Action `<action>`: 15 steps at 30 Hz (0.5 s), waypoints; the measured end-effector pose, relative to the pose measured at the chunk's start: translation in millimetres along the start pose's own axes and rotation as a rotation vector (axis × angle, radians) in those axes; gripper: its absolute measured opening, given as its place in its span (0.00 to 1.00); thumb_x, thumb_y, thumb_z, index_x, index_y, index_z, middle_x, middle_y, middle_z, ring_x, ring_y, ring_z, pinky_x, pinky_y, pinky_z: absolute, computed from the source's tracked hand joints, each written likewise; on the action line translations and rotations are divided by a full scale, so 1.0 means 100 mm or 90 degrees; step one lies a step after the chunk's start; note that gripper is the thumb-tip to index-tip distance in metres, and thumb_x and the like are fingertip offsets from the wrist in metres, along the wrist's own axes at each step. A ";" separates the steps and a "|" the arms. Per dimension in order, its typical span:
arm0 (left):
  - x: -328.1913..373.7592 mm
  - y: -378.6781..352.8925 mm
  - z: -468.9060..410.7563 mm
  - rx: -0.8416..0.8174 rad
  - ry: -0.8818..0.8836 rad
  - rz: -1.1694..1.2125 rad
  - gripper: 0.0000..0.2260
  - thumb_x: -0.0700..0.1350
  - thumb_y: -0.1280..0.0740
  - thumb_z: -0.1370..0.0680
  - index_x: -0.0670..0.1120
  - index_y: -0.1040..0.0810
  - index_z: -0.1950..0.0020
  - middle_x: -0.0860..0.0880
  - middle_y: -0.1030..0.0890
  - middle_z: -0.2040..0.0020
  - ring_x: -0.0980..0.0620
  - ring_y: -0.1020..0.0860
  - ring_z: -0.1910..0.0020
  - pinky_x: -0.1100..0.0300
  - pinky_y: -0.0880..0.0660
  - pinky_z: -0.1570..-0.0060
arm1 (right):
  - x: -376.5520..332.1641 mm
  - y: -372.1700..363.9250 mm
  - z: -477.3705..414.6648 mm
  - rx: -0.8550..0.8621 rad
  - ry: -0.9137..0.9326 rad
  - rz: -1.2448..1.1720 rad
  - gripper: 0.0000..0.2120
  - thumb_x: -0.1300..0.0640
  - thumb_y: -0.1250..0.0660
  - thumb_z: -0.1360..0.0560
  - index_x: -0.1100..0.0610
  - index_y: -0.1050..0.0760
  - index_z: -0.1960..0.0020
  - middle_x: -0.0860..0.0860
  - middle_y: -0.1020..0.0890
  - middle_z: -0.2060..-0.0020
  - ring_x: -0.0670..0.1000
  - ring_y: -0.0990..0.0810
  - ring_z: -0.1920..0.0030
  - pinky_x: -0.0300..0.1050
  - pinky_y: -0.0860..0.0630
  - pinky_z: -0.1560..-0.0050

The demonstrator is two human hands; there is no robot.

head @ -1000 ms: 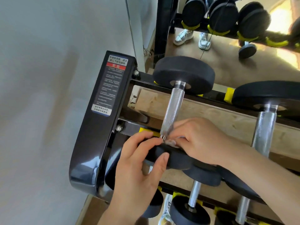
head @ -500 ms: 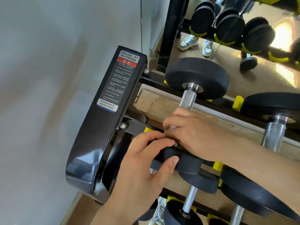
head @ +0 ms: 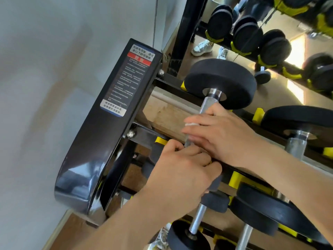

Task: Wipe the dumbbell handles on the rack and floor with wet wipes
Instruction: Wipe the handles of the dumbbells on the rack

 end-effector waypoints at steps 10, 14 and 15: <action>-0.50 -0.02 0.18 0.140 0.107 0.423 0.20 0.55 0.20 0.40 0.55 0.16 0.50 0.62 0.18 0.52 0.59 0.24 0.47 0.52 0.30 0.47 | -0.03 0.07 -0.21 -0.059 0.048 -0.040 0.13 0.54 0.42 0.22 0.50 0.19 0.56 0.45 0.19 0.62 0.50 0.30 0.60 0.44 0.31 0.64; -0.62 0.02 0.21 0.081 0.151 0.507 0.23 0.56 0.19 0.43 0.58 0.17 0.49 0.61 0.18 0.51 0.51 0.26 0.47 0.57 0.31 0.46 | -0.16 -0.02 0.01 -0.035 0.013 -0.292 0.18 0.63 0.37 0.27 0.50 0.19 0.42 0.47 0.18 0.59 0.45 0.26 0.57 0.32 0.31 0.57; -0.60 0.02 0.19 0.066 0.150 0.505 0.23 0.56 0.19 0.43 0.58 0.17 0.49 0.61 0.19 0.51 0.52 0.27 0.46 0.58 0.31 0.46 | -0.16 -0.02 0.04 -0.030 0.041 -0.292 0.17 0.64 0.35 0.27 0.52 0.19 0.42 0.47 0.17 0.57 0.46 0.26 0.56 0.30 0.31 0.54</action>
Point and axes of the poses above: each hand's wrist, its own z-axis away from the middle knuckle, its own y-axis out of the back of the hand, x = y × z, the point moved 4 cm from there along -z, towards the middle knuckle
